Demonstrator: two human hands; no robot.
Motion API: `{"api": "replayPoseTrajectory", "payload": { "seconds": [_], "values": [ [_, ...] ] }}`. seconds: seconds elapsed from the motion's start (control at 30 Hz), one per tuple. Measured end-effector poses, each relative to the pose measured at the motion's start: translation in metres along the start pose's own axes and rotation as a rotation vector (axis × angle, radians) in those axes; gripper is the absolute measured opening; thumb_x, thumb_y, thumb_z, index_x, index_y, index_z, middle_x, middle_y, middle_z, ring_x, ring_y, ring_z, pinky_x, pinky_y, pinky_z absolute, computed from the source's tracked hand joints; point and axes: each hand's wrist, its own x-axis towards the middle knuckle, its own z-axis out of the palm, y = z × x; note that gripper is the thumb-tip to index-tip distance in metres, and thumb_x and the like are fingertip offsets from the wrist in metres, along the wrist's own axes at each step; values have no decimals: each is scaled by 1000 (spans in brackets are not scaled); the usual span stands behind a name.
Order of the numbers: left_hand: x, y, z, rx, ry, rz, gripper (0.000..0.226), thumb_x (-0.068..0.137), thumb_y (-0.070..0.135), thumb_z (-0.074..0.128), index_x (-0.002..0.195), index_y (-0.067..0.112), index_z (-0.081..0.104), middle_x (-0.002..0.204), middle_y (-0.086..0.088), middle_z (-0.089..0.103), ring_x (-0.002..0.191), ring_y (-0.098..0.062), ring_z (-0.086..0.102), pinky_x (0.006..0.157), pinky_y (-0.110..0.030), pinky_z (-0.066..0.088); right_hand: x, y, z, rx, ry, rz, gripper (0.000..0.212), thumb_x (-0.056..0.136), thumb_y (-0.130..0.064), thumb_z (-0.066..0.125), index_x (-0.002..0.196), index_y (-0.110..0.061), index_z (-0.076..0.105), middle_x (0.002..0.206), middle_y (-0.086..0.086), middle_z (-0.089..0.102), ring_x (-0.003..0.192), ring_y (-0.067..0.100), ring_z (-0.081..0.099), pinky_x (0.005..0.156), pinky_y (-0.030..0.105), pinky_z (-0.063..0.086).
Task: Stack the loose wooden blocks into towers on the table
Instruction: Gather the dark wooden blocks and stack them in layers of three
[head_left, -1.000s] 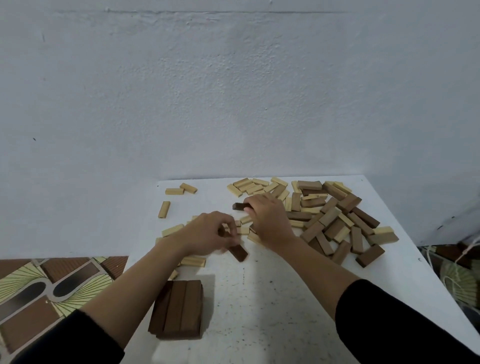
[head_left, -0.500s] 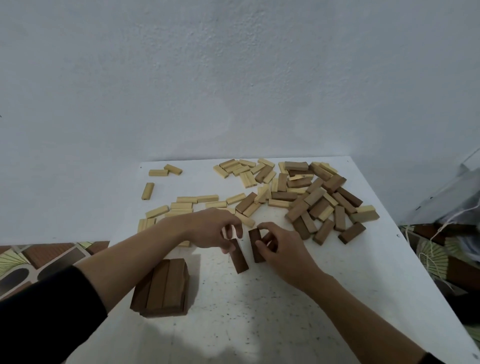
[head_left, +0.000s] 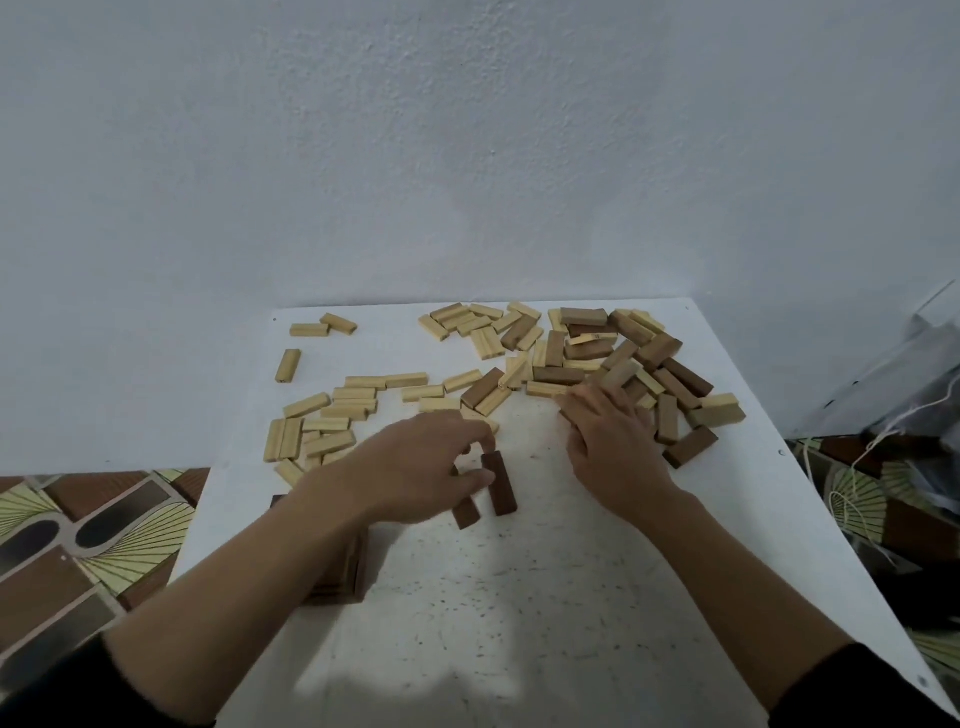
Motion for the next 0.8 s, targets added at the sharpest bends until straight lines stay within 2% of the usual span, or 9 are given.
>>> {"api": "replayPoseTrajectory", "payload": {
  "seconds": [0.17,0.27,0.33,0.4,0.53,0.67,0.73,0.8],
  "values": [
    [-14,25,29,149,41,-51,40,102,47,46,134,25,50,122,-1,51,109,-20,50,91,-38,49,-2,12,13,-8,147,-59,34,91,4,63,123,-7,68,127,9,65,127,31,52,93,54,51],
    [-17,35,43,165,68,-90,42,103,47,44,137,22,50,132,-5,49,118,-24,50,97,-41,49,-4,13,16,42,189,-81,28,98,-8,54,123,-11,66,126,6,64,124,30,50,90,57,49],
    [-17,38,51,179,97,-123,44,103,46,43,139,22,47,138,-7,46,123,-26,48,100,-41,48,-12,8,16,121,199,-136,31,101,-19,47,126,-11,63,126,6,63,123,29,50,90,56,50],
    [-18,40,61,161,123,-163,46,103,45,42,142,21,42,142,-7,43,128,-27,44,102,-39,46,-23,-3,16,221,179,-199,34,103,-25,44,129,-11,62,128,4,61,124,25,49,95,50,49],
    [-24,42,85,91,155,-192,59,104,41,41,155,18,27,154,-10,32,146,-28,22,113,-39,38,-44,-19,21,305,146,-330,32,103,-22,46,130,-12,61,134,2,58,124,22,50,99,42,47],
    [-30,41,103,-52,206,-169,67,105,37,41,161,17,10,166,-9,5,155,-27,-7,124,-40,24,-58,-20,25,348,27,-372,34,104,-20,42,132,-17,61,144,3,53,134,19,48,107,37,44],
    [-32,39,109,-142,233,-137,69,106,35,42,162,18,6,168,-2,-8,155,-23,-16,124,-34,18,-63,-17,26,384,-48,-362,37,104,-25,40,133,-20,62,147,0,52,136,15,46,110,36,42],
    [-33,38,114,-211,270,-98,69,106,32,45,162,20,6,167,4,-17,154,-19,-19,119,-23,12,-65,-17,24,424,-91,-320,40,103,-31,40,138,-23,58,147,-5,53,136,8,45,111,34,41]
  ]
}}
